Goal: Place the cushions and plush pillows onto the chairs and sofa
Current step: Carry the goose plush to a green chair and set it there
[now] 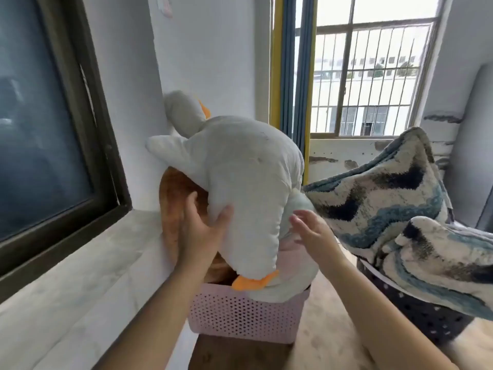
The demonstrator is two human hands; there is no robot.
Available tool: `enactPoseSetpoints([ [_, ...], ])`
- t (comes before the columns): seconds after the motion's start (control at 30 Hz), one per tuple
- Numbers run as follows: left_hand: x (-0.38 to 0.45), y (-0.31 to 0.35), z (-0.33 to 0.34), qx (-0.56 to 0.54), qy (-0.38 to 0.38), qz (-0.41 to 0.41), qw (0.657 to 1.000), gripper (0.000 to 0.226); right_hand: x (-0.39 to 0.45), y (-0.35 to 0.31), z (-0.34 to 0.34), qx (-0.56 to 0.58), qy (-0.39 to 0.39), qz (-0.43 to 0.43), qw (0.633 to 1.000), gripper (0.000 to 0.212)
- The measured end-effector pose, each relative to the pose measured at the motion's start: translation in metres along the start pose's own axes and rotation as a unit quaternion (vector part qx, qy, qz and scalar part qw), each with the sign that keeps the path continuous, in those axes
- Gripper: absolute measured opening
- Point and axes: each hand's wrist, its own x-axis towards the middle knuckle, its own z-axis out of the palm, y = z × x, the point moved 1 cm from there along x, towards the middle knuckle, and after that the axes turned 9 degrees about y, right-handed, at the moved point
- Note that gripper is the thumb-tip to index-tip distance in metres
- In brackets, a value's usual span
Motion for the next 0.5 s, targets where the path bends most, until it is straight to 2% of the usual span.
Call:
enactPoseSetpoints([
  [0.1,0.03,0.009,0.021,-0.091,-0.068,-0.092,0.989,0.078,0.038,-0.027,0.023,0.044,0.0,0.052,0.998,0.056],
  [0.17,0.038,0.01,0.034,-0.131,-0.08,-0.117,0.981,0.073,0.057,-0.035,0.034,0.081,0.001,0.104,0.991,0.067],
  [0.3,0.037,0.0,0.053,-0.117,-0.062,-0.085,0.988,0.093,0.071,-0.021,0.042,0.142,0.008,0.118,0.983,0.052],
  [0.4,0.036,-0.007,0.06,-0.1,-0.045,-0.06,0.992,0.103,0.077,-0.006,0.054,0.176,-0.019,0.132,0.975,0.039],
  [0.5,0.039,-0.012,0.058,-0.142,-0.016,-0.019,0.99,0.094,0.079,-0.007,0.059,0.203,0.009,0.118,0.972,0.034],
])
